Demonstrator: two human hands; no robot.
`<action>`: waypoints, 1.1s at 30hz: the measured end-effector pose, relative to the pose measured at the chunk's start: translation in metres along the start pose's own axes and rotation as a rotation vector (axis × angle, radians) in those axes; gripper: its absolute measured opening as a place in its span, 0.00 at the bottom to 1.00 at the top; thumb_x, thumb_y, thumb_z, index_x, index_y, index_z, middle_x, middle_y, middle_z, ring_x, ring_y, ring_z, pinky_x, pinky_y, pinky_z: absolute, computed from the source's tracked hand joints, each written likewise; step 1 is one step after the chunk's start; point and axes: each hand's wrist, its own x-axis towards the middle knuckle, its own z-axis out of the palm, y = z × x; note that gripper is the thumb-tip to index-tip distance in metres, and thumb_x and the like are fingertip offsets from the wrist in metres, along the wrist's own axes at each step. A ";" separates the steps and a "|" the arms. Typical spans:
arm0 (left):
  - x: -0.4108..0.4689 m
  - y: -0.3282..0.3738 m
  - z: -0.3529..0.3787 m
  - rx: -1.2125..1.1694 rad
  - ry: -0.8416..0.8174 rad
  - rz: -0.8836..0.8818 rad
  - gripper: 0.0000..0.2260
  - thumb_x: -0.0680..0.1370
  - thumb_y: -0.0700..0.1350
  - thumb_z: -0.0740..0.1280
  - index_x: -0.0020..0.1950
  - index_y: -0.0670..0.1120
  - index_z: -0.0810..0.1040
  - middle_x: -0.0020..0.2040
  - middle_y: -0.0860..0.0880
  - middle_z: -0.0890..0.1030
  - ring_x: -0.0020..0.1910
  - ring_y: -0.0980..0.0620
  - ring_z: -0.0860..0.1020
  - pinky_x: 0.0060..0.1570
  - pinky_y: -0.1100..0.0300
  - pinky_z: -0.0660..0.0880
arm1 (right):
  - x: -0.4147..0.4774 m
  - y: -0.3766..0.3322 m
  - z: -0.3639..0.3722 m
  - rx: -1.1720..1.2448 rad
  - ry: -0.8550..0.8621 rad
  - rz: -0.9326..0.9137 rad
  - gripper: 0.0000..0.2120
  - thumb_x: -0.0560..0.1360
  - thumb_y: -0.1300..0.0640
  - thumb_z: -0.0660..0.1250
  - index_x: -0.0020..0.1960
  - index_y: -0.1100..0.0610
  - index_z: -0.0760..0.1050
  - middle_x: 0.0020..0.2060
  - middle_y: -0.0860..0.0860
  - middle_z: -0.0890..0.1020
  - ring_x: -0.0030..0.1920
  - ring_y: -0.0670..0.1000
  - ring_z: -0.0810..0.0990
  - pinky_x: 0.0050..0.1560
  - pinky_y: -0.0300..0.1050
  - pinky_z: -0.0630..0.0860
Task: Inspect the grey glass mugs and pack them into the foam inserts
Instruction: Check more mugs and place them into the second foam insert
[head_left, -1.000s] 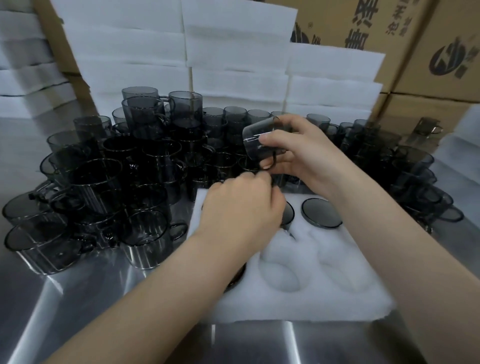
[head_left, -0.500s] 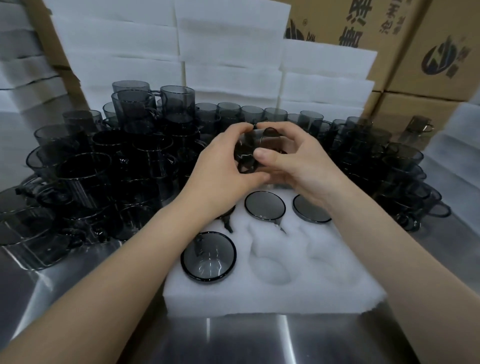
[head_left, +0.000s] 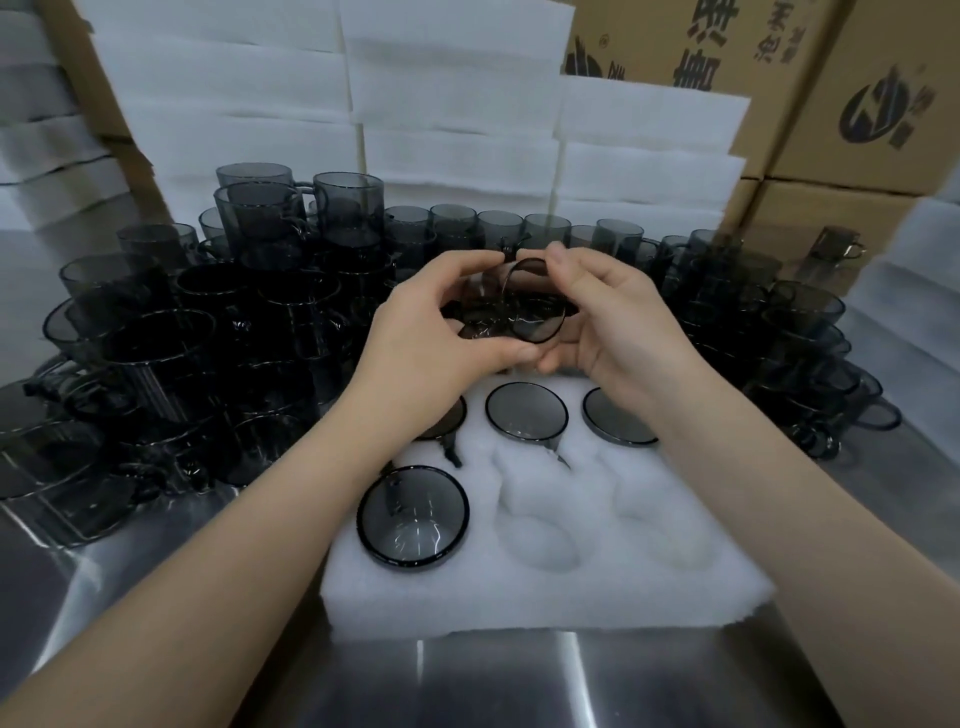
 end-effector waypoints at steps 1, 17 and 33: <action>0.000 -0.001 -0.001 -0.044 0.008 -0.026 0.31 0.63 0.43 0.81 0.63 0.53 0.77 0.57 0.60 0.80 0.59 0.64 0.77 0.57 0.68 0.74 | 0.001 -0.001 -0.001 0.058 -0.041 0.030 0.10 0.79 0.54 0.62 0.56 0.55 0.79 0.50 0.53 0.85 0.27 0.54 0.82 0.25 0.41 0.77; -0.001 -0.005 -0.002 -0.017 -0.029 -0.068 0.35 0.61 0.41 0.82 0.66 0.51 0.76 0.59 0.57 0.80 0.61 0.62 0.76 0.63 0.57 0.74 | -0.002 0.003 0.003 -0.345 -0.058 -0.143 0.21 0.65 0.59 0.80 0.48 0.55 0.70 0.44 0.54 0.81 0.26 0.54 0.79 0.24 0.44 0.75; -0.009 0.007 0.003 -0.078 -0.004 0.019 0.19 0.69 0.65 0.62 0.55 0.58 0.67 0.47 0.67 0.79 0.48 0.68 0.78 0.51 0.69 0.72 | 0.003 0.001 -0.002 0.014 -0.088 -0.056 0.14 0.83 0.51 0.56 0.61 0.52 0.77 0.52 0.53 0.82 0.38 0.53 0.81 0.35 0.47 0.79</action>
